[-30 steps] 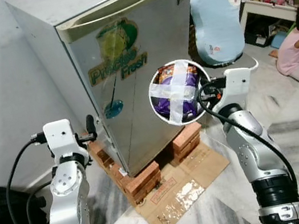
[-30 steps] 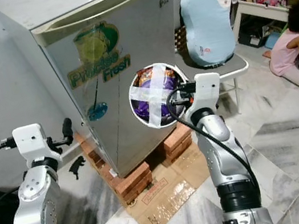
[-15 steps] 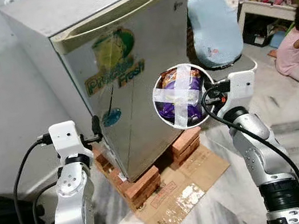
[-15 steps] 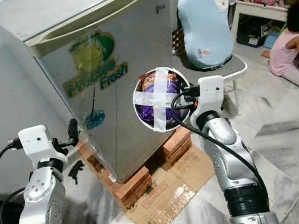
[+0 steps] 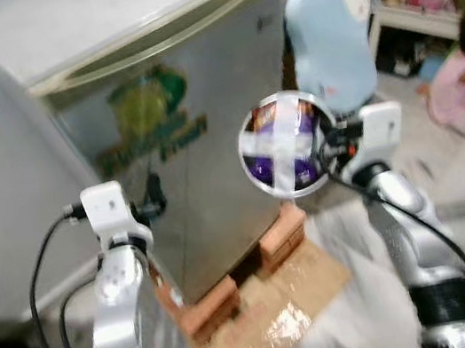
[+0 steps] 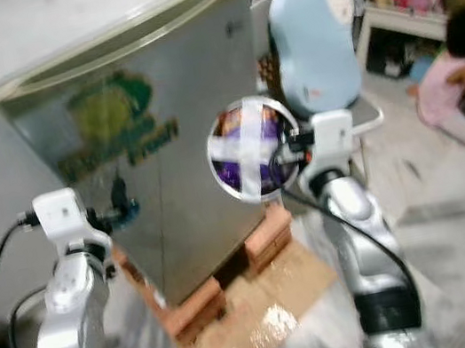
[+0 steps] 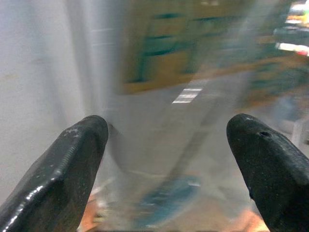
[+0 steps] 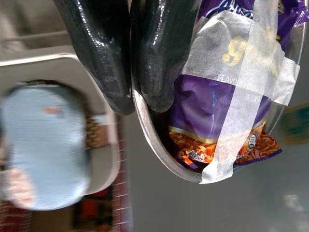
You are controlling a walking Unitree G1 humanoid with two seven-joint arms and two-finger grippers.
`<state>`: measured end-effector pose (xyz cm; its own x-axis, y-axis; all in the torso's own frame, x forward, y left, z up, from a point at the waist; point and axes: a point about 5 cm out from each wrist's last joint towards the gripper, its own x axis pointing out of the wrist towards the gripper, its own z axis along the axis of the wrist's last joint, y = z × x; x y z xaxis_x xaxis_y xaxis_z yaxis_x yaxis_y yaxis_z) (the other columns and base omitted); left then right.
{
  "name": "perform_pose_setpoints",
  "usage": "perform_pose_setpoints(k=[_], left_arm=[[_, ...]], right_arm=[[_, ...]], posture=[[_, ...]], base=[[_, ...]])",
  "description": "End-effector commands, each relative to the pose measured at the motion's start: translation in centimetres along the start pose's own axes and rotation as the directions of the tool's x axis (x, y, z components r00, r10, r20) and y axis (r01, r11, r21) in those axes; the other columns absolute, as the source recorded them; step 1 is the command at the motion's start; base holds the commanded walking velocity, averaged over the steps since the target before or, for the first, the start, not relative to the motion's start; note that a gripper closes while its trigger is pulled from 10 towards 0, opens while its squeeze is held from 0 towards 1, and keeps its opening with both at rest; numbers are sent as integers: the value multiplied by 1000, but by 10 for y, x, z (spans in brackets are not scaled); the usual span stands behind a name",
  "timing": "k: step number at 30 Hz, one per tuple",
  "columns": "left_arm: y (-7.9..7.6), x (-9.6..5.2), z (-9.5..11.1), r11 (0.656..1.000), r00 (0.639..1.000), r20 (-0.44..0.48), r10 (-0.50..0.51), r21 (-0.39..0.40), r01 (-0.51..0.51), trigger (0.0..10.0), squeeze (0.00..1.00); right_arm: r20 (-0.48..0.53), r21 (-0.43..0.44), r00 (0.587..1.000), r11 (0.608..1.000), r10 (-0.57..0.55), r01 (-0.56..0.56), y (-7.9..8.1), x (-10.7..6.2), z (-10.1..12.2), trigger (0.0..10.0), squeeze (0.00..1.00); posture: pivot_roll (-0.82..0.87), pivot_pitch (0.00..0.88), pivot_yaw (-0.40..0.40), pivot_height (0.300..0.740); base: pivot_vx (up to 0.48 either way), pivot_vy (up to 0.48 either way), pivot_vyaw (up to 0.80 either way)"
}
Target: Restocking fridge
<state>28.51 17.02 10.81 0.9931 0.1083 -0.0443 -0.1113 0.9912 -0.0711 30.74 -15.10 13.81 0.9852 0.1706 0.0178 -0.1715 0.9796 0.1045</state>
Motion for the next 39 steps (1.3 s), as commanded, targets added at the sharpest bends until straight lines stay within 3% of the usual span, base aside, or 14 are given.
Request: perform_pose_setpoints(k=[1,7,14,18,26,28,33,35,36,39], left_arm=[[13,1,2,997,998,10,70,17,-70,10000,0],[22,2,1,991,991,-1,130,-27,-130,10000,0],[13,5,-4,996,998,-38,49,-67,-52,10000,0],[4,16,-7,995,998,-50,-49,-84,44,10000,0],[14,41,-10,996,997,-76,-12,-84,6,10000,0],[10,52,-8,996,996,-78,-47,-75,41,10000,0],[-5,59,-9,981,979,-111,-169,-111,157,10000,0],[-16,57,-13,961,956,-133,-263,-126,247,10000,0],[-25,54,-17,935,927,-140,-347,-126,331,10000,0],[-33,49,-22,903,890,-155,-428,-117,413,10000,0]], right_arm=[[-6,-12,1000,1000,3,-3,0,-7,-2,10000,0],[-28,-21,1000,1000,6,-7,-1,-13,-7,10000,0],[-34,-30,999,1000,3,-4,-2,-14,-7,10000,0],[-40,-35,999,999,-7,5,-4,-15,-8,10000,0],[-55,-46,997,998,-48,45,-10,-25,-10,10000,0],[-59,-48,997,998,-55,52,-12,-27,-10,10000,0],[-50,-56,996,996,-70,67,-14,-29,-5,10000,0],[-44,-57,996,995,-79,76,-16,-31,-1,10000,0],[-44,-67,996,994,-84,81,-18,-34,1,10000,0],[-57,-82,993,992,-100,95,-24,-40,-2,10000,0]], posture=[[-38,7,13,740],[-40,10,8,740],[-42,14,0,740],[-45,17,-7,740],[-67,21,-11,740],[-89,21,-14,740],[-93,14,-12,740],[-89,12,-12,740],[-90,9,-12,740],[-90,9,-12,740]], base=[[0,0,0],[0,0,0],[0,0,0],[0,0,0],[0,0,0],[0,0,0],[0,0,0],[0,0,0],[0,0,0],[0,0,0]])
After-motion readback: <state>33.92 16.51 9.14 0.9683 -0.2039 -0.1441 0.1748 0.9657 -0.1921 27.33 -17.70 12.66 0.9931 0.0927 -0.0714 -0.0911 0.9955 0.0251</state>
